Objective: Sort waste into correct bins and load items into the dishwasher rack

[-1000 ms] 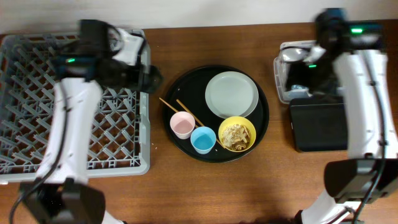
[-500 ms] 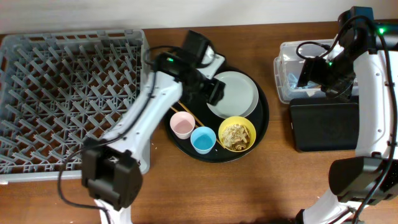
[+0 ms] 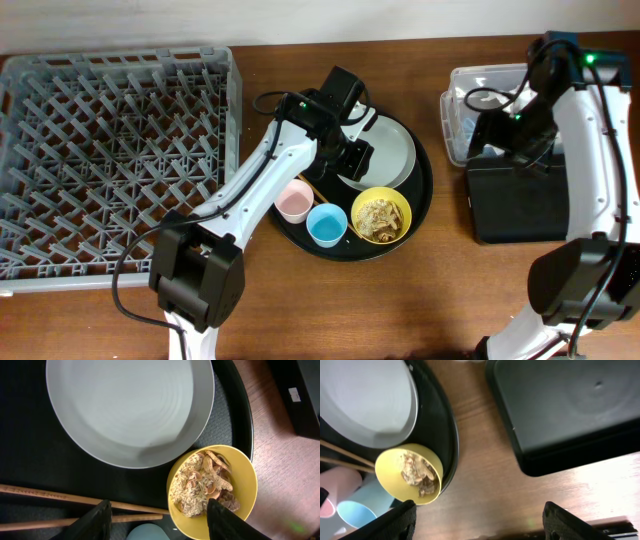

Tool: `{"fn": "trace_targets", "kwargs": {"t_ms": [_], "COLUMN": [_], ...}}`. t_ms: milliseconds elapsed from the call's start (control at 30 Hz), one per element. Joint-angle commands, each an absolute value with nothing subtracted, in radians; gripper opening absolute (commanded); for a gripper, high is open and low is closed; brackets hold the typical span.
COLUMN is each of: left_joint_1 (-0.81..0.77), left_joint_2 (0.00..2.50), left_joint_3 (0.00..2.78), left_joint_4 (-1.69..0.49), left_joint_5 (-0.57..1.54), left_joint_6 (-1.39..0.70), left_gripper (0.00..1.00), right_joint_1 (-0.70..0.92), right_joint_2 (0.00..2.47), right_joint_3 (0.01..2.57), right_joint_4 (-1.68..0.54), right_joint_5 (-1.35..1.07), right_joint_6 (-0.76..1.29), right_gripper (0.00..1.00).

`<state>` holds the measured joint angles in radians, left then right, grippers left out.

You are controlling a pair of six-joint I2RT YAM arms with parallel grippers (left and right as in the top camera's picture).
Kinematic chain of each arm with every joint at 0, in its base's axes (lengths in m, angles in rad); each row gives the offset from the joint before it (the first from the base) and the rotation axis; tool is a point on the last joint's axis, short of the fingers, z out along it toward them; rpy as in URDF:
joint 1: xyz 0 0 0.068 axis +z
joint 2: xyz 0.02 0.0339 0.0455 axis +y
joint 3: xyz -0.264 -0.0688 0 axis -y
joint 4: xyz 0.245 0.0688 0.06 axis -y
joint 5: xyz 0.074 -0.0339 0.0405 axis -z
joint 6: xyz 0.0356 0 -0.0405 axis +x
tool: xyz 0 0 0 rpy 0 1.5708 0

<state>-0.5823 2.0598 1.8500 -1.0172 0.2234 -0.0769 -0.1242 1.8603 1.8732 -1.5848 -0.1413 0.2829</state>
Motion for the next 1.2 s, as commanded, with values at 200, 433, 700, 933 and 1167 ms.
{"fn": "trace_targets", "kwargs": {"t_ms": [200,433,700,933,1167], "left_joint_1": [-0.553,-0.478,-0.440,-0.440,-0.432], "left_joint_2": [2.061,2.061,2.061,2.061,2.061], "left_joint_3": [1.870,1.882,1.882,1.882,1.882], "left_joint_4": [-1.051,-1.073,-1.078,-1.074,-1.055], "left_joint_5": [0.216,0.216,0.221,0.220,0.216], "left_joint_6": [-0.120,-0.127,-0.128,-0.142,-0.150], "left_gripper": [0.60,0.60,0.55,0.55,0.55], "right_joint_1": [0.044,0.135,0.179,0.184,0.200], "right_joint_2": [1.854,1.854,1.854,1.854,1.854], "right_joint_3": [1.734,1.619,1.493,1.391,1.384], "right_joint_4": [-1.503,-1.417,-1.309,-1.185,-1.126], "right_joint_5": [-0.181,-0.180,-0.181,-0.181,-0.197], "right_joint_6": [0.278,0.290,0.297,0.297,0.302], "right_gripper": [0.75,0.68,0.66,0.63,0.62]}}
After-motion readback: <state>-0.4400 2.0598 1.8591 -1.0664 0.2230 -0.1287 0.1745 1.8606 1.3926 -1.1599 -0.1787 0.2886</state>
